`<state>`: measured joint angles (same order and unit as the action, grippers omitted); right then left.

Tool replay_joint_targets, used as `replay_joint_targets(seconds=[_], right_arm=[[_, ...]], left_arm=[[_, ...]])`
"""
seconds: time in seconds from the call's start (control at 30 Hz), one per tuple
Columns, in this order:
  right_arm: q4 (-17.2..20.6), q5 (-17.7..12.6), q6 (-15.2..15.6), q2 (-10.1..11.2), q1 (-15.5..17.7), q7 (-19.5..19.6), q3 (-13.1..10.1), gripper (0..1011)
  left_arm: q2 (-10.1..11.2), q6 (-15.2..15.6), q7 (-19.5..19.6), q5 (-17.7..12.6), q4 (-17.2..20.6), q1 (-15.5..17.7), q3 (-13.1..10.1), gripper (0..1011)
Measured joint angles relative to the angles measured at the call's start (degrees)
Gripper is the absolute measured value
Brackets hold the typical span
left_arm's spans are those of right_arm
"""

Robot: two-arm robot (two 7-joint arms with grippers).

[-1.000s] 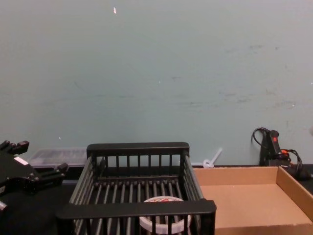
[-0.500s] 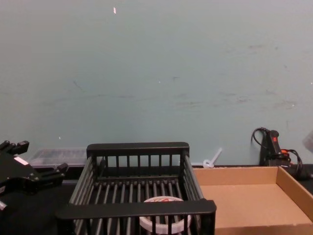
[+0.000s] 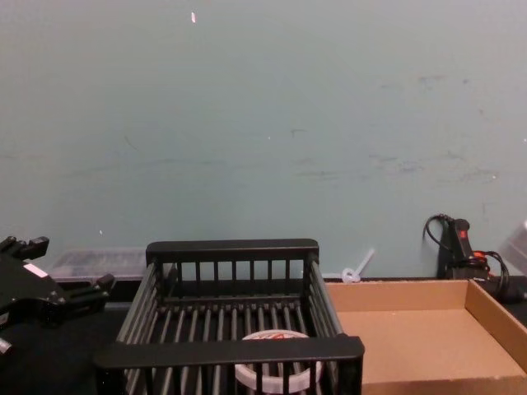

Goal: Pick up the white tape and place it into the black box , Pick up the silver tape and place it into the brown box.

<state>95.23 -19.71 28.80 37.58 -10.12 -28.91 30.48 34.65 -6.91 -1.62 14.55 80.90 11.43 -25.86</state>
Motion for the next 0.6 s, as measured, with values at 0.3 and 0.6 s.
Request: replay_joint_targets(seconds=[0.3,0.6], right_arm=[[-0.47,0.21,-0.36,-0.03,-0.31,-0.73,0.27,1002],[-0.43,0.20,-0.37,-0.02,-0.28,-0.68,0.27,1000]], left_arm=[[0.00,0.00,0.00,0.00,0.00,0.00,0.00,1001],[0.00,0.00,0.00,0.00,0.00,0.00,0.00,1002]])
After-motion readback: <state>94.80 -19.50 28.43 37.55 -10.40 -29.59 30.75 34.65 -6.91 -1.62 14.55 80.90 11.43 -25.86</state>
